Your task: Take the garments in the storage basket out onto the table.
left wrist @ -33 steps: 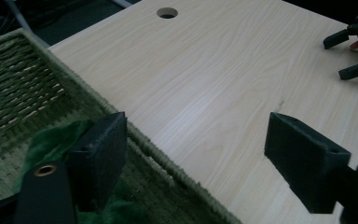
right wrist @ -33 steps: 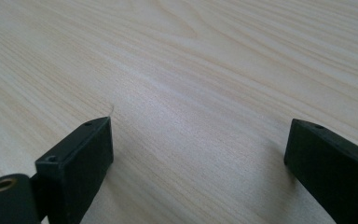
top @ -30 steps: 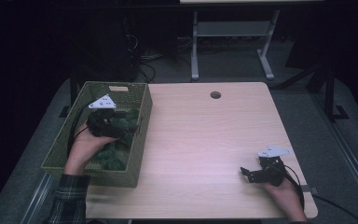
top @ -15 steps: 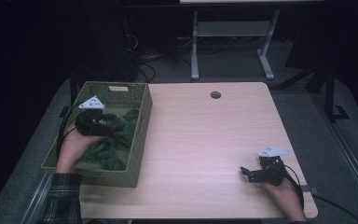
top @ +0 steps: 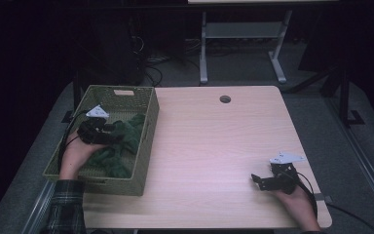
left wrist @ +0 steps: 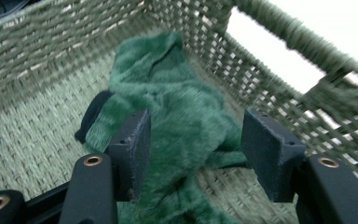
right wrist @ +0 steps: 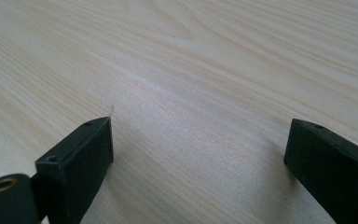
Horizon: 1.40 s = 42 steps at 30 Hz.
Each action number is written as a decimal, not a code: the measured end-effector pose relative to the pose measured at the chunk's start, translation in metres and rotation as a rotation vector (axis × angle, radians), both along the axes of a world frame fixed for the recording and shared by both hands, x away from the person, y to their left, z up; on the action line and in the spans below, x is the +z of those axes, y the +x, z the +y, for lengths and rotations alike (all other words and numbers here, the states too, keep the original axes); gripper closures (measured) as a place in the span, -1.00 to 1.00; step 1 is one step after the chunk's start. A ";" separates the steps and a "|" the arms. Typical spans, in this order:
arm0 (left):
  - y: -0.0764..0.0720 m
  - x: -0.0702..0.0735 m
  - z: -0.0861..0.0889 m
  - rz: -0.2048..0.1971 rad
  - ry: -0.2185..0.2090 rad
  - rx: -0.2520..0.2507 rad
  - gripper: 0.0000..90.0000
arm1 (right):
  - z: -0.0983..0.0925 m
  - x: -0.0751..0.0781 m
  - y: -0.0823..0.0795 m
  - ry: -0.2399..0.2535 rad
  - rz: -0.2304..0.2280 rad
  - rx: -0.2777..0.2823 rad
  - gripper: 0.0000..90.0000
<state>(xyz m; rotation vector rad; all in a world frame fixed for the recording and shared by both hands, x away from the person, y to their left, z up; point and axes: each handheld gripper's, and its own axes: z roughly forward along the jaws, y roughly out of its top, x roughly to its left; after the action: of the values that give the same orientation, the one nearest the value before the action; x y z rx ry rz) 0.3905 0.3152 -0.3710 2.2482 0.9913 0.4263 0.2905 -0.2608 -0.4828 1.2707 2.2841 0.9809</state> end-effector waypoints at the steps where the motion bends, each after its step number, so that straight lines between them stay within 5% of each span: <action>1: 0.001 -0.002 0.001 0.004 0.000 0.000 -0.09 | 0.000 0.000 0.000 0.000 0.000 0.000 -0.83; 18: 0.014 -0.029 -0.001 0.096 0.088 0.008 -0.21 | 0.000 0.000 0.000 0.000 0.000 0.000 -0.83; 24: 0.015 -0.034 0.000 0.133 0.090 0.022 0.03 | 0.000 0.000 0.000 0.000 0.000 0.000 -0.83; 28: 0.015 -0.035 0.000 0.153 0.107 0.019 0.47 | 0.000 0.000 0.000 0.000 0.000 0.000 -0.83; 31: 0.014 -0.033 0.002 0.168 0.094 0.019 0.75 | 0.000 0.000 0.000 0.000 0.000 0.000 -0.83; 36: 0.014 -0.027 0.006 0.184 0.023 0.031 0.86 | 0.000 0.000 0.000 0.000 0.000 0.000 -0.83; 42: 0.010 -0.013 0.015 0.184 -0.123 0.056 0.89 | 0.000 0.000 0.000 0.000 0.000 0.000 -0.83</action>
<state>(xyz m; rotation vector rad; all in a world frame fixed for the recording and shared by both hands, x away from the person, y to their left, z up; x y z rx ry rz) 0.4006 0.3300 -0.3840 2.1811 1.1446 0.1793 0.2905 -0.2609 -0.4828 1.2704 2.2841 0.9813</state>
